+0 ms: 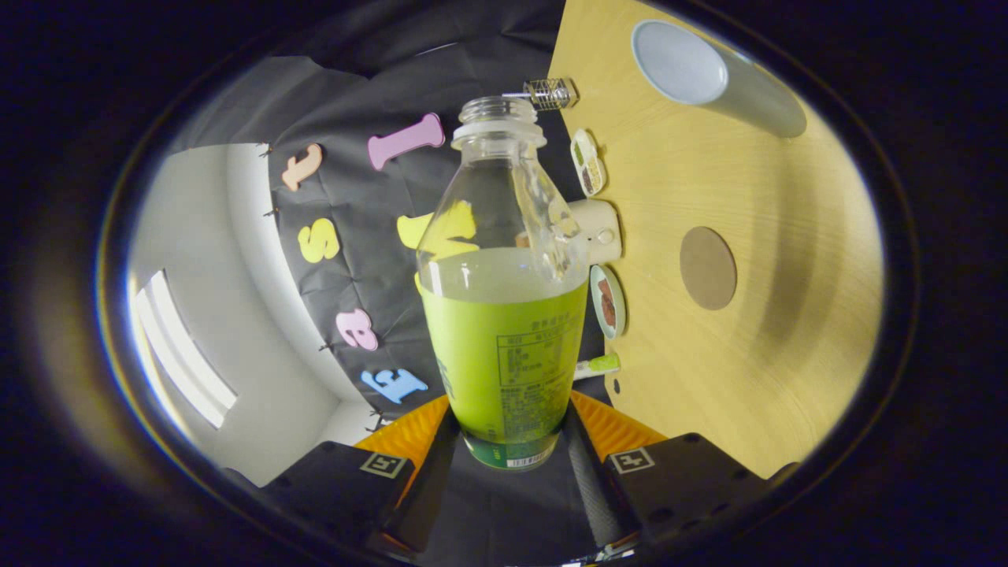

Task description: Take the bottle from table, then pour the juice into the cup, finally place the bottle on the coaster

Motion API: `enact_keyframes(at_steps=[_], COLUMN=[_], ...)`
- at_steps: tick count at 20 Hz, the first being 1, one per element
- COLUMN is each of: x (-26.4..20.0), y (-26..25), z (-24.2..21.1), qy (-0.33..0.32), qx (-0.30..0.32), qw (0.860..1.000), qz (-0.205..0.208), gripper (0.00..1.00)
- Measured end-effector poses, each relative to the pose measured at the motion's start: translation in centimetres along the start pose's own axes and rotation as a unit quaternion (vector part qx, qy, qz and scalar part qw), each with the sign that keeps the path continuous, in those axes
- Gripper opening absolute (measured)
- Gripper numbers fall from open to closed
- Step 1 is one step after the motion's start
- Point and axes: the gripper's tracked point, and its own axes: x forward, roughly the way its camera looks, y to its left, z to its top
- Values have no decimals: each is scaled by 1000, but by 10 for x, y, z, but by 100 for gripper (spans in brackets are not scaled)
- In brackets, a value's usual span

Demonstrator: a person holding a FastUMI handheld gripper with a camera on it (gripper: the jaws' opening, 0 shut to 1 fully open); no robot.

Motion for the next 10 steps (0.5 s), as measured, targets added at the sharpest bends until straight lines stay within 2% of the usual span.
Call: enact_keyframes(at_steps=[10], x=[-5], y=[10], z=[16], qy=[-11], qx=[27], qw=[999], qz=[15], gripper=[78])
